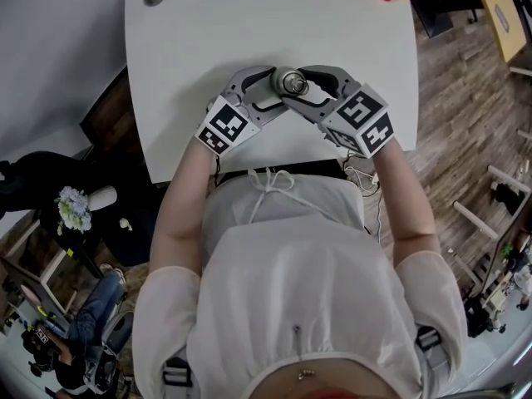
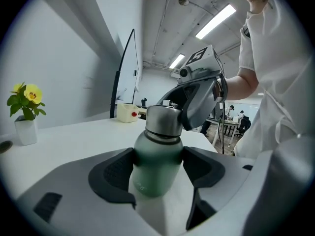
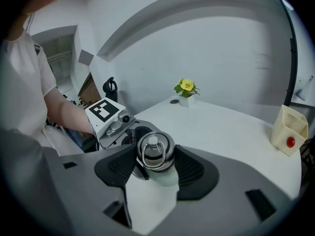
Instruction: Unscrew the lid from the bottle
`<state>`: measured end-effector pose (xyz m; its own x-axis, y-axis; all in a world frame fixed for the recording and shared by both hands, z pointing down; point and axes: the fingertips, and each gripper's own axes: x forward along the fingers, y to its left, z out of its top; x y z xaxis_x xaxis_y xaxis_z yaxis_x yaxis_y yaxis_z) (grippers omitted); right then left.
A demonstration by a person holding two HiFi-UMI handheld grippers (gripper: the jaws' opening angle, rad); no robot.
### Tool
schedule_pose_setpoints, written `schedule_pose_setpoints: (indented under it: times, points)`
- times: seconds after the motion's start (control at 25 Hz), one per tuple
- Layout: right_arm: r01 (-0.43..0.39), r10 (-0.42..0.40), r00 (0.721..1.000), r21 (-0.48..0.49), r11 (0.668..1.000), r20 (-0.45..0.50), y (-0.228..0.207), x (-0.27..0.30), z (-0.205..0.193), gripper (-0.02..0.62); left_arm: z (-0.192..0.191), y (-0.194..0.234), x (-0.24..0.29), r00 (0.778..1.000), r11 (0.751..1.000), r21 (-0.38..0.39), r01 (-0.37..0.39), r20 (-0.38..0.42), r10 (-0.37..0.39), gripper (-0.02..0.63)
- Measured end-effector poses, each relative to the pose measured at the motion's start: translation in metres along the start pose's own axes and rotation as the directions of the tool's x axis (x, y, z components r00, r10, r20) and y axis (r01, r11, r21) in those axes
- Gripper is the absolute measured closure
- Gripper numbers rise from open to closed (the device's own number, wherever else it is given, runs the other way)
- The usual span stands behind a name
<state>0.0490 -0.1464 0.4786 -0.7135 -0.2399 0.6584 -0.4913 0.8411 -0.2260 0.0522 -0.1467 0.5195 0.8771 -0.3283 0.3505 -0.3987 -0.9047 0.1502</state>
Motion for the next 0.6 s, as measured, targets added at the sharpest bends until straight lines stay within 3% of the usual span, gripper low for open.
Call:
schedule_pose_setpoints:
  times: [0.28, 0.6]
  points:
    - [-0.024, 0.02, 0.998, -0.072, 0.997, -0.053, -0.0007, -0.0053, -0.0011, 0.342, 0.0035, -0.0028, 0.0033, 1.0, 1.0, 0.004, 0.015, 0.009, -0.015, 0.272]
    - [-0.138, 0.093, 0.975, -0.224, 0.965, -0.201, 0.0081, -0.0005, 0.0007, 0.342, 0.0001, -0.0015, 0.0007, 1.0, 1.0, 0.0, 0.018, 0.013, -0.018, 0.272]
